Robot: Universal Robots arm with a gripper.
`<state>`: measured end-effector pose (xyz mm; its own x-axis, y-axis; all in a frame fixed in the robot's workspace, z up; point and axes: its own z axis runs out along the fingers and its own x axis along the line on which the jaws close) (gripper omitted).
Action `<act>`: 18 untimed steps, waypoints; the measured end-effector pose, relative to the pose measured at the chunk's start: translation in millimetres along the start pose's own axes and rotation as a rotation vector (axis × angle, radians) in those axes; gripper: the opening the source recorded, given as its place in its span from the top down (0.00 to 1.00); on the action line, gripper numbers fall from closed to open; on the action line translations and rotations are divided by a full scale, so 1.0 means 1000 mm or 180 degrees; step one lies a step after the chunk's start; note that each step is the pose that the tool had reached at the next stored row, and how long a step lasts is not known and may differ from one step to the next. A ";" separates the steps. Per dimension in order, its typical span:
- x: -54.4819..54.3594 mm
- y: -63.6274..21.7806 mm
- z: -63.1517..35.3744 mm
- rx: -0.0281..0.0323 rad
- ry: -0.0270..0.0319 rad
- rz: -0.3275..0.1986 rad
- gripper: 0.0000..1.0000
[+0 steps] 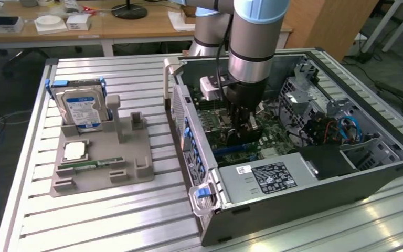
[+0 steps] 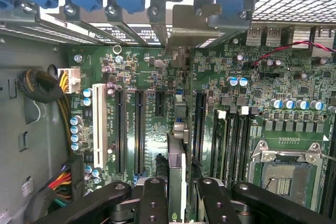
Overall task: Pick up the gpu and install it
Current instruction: 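Insert the gpu into the slot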
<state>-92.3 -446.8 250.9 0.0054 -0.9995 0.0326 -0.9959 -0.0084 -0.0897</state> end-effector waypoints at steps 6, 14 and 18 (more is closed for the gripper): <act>0.000 0.0034 -0.0003 0.0003 -0.0001 -0.0006 0.74; 0.000 0.0053 0.0000 0.0005 -0.0001 -0.0015 0.74; 0.000 0.0063 0.0000 0.0006 -0.0002 -0.0023 0.74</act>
<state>-98.5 -446.8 250.2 0.0127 -0.9994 0.0325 -0.9957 -0.0156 -0.0914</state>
